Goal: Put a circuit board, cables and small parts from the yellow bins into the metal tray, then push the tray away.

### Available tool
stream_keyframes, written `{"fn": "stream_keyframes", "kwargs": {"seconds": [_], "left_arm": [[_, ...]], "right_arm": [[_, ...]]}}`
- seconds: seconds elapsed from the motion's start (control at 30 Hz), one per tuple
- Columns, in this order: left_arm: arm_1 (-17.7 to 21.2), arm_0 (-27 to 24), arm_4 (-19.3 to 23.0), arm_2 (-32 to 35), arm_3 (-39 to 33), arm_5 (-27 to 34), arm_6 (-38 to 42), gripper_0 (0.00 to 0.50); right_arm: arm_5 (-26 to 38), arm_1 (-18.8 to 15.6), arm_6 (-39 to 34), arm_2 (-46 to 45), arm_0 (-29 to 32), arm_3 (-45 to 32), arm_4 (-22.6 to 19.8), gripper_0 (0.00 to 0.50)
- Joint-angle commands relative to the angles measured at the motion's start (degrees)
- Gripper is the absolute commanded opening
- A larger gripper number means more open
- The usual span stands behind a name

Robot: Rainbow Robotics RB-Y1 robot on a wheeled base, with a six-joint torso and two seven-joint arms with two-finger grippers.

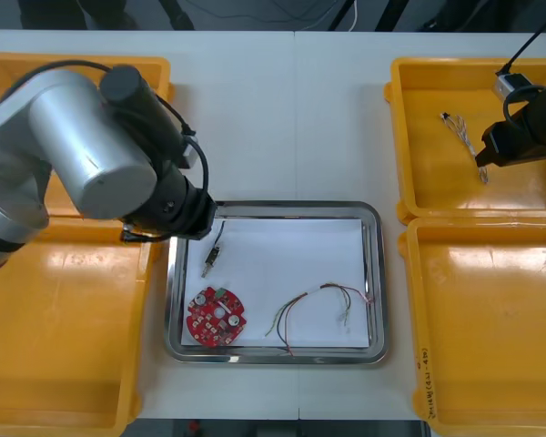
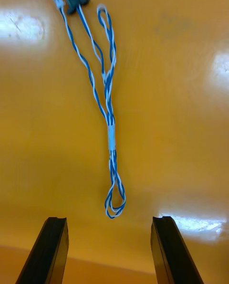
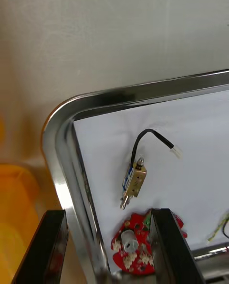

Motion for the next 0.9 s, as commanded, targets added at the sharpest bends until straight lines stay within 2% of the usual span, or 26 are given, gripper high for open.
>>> {"fn": "stream_keyframes", "kwargs": {"seconds": [0.03,0.27,0.53,0.73,0.9], "left_arm": [[1.1,-2.5,3.4,7.9,-2.1,5.0,-6.0,0.500],[1.3,-2.5,4.8,17.6,-2.2,13.3,-14.0,0.500],[2.9,-2.4,5.3,24.0,-0.7,13.4,-21.6,0.500],[4.5,-2.4,6.1,27.8,4.1,13.4,-27.1,0.500],[5.3,-2.5,3.7,29.7,8.4,13.4,-32.4,0.500]], "right_arm": [[0.4,-2.1,-1.7,-0.4,-4.2,-0.6,1.0,0.500],[-1.9,-0.5,-1.1,1.0,-7.9,4.9,1.9,0.500],[-8.6,0.7,-0.2,2.9,-9.3,10.7,2.2,0.500],[-13.0,1.8,0.0,3.1,-11.3,16.8,2.4,0.500],[-15.0,2.3,0.1,3.1,-12.1,19.5,2.5,0.500]]}}
